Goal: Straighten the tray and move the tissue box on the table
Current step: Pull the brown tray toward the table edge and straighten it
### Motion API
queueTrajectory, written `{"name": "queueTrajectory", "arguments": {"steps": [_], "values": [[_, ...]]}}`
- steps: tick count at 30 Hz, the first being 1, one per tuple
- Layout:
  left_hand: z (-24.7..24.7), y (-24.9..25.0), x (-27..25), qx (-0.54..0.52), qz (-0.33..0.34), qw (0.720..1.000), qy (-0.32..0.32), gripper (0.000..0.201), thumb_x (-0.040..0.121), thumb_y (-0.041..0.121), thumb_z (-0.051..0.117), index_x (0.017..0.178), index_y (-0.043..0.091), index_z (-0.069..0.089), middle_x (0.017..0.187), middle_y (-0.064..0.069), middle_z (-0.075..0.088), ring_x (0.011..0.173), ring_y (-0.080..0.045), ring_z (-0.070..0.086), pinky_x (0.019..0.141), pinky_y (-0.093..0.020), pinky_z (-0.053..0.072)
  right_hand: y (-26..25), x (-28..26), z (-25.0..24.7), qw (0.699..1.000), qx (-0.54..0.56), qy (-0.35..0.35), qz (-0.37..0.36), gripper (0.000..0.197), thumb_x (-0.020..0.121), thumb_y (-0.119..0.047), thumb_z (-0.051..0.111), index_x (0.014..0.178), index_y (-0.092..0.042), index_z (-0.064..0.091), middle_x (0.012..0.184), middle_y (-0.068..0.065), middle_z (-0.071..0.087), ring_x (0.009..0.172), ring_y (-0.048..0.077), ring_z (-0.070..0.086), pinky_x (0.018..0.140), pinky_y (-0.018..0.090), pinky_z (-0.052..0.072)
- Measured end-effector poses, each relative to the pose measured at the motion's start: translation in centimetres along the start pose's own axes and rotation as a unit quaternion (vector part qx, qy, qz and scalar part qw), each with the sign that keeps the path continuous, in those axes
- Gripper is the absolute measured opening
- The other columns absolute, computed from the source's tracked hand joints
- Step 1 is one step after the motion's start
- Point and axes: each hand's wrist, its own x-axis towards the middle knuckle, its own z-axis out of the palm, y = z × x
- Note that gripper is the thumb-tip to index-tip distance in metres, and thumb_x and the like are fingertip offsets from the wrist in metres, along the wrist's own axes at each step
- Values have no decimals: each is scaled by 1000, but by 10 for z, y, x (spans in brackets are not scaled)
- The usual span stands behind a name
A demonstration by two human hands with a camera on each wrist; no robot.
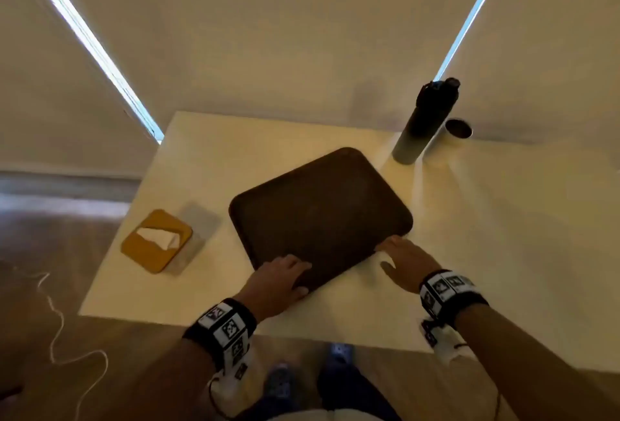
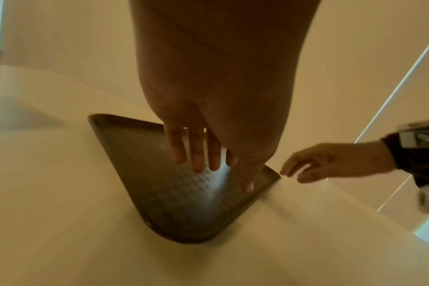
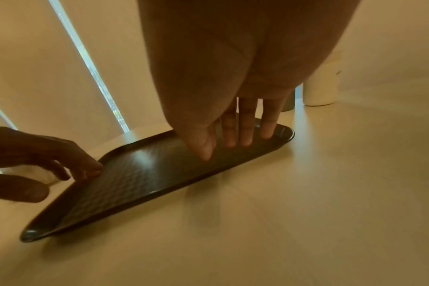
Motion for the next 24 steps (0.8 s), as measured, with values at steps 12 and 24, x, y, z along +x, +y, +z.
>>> {"name": "queueTrajectory", "arguments": {"steps": [12,24], "values": [[62,34,45,-37,-66,997,19,49,100,37,50,146,25,42,140,-4,49,120,-23,50,96,-40,49,49,56,-18,984,-84,-51,-149,28,89,-12,60,116,-12,64,115,13,60,97,34,59,82,47,50],[43,4,42,11,-21,998,56,48,94,11,59,140,20,49,127,-4,57,102,-20,56,73,-30,54,45,67,-17,972,-57,23,-226,27,78,5,69,103,-5,70,94,14,67,77,32,62,64,41,54]]}}
